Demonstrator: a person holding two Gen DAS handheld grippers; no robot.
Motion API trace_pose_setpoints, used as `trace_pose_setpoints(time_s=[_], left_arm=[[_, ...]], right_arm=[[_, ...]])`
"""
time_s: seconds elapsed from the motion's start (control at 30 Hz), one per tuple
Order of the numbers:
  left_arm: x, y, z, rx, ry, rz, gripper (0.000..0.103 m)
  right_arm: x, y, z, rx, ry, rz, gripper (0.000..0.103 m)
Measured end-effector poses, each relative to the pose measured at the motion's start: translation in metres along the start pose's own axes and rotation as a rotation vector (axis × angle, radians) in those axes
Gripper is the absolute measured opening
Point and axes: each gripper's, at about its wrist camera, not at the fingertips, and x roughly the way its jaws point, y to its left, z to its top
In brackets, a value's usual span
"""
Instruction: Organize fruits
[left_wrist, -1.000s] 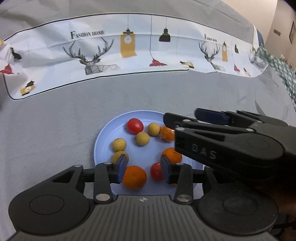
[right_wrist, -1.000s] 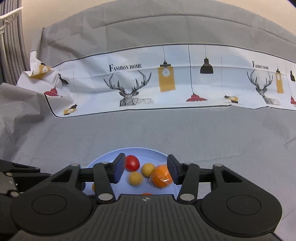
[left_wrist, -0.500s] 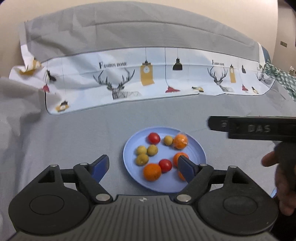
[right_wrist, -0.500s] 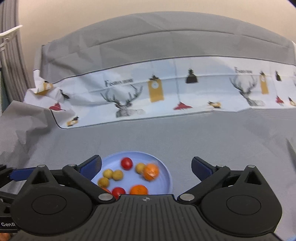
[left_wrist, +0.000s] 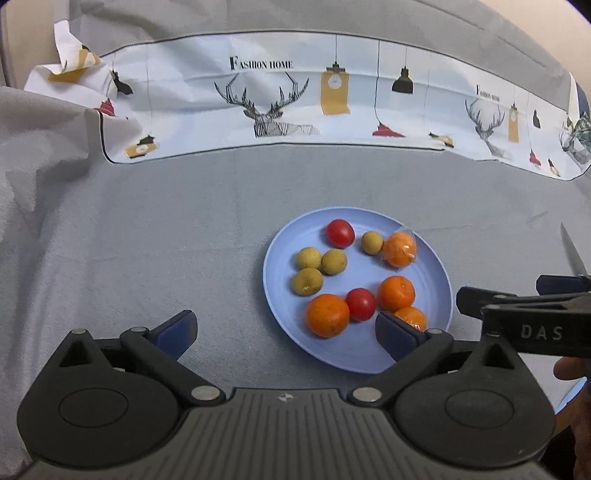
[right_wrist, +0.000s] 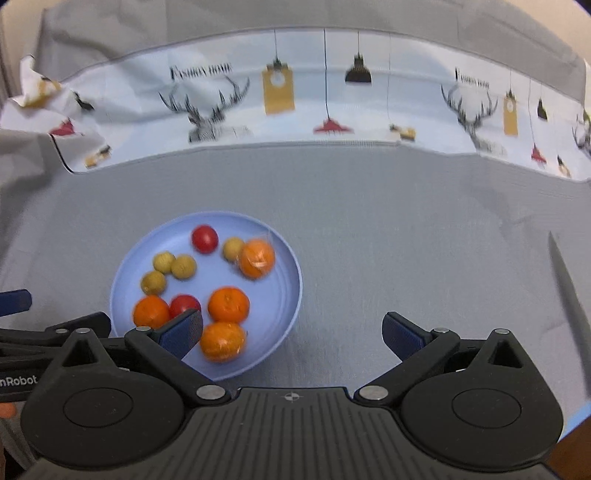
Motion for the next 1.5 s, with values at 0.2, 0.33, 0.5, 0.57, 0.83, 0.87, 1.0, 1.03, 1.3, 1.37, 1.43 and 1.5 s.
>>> trace_pose_setpoints(time_s=[0.2,0.33,0.5,0.57,0.83,0.87,1.0,1.03,1.3,1.37,1.43,1.5], left_arm=[[0.01,0.003,0.0,-0.004,0.048,0.008,0.103],[0.015,0.004,-0.002,-0.014,0.076,0.002,0.103],[0.014,0.005,-0.001,-0.002,0.068,0.014,0.103],[0.015,0.006,-0.001,-0.006,0.073,0.017,0.103],[0.015,0.006,0.0,-0.01,0.073,0.009,0.103],[0.015,0.005,0.0,-0.01,0.073,0.007,0.103],[0.014,0.005,0.0,-0.012,0.072,0.004,0.103],[0.014,0.006,0.0,-0.014,0.073,0.003,0.103],[0.015,0.007,0.0,-0.016,0.074,0.002,0.103],[0.015,0.007,0.0,-0.016,0.074,0.001,0.103],[0.015,0.007,0.0,-0.016,0.076,0.001,0.103],[0.015,0.007,0.0,-0.015,0.077,0.001,0.103]], right_arm=[[0.007,0.002,0.0,-0.015,0.034,0.001,0.102],[0.01,0.004,-0.002,-0.024,0.053,-0.009,0.102],[0.011,0.002,0.0,-0.018,0.061,0.007,0.102],[0.011,0.001,0.0,-0.012,0.062,0.016,0.102],[0.011,0.003,-0.001,-0.012,0.066,0.012,0.102],[0.012,0.003,-0.001,-0.013,0.066,0.011,0.102],[0.012,0.004,-0.001,-0.018,0.067,0.008,0.102],[0.012,0.004,-0.001,-0.018,0.066,0.008,0.102],[0.013,0.005,-0.001,-0.017,0.067,0.011,0.102],[0.013,0.005,-0.001,-0.017,0.066,0.01,0.102],[0.013,0.005,-0.001,-0.017,0.067,0.01,0.102],[0.013,0.005,-0.001,-0.019,0.068,0.011,0.102]])
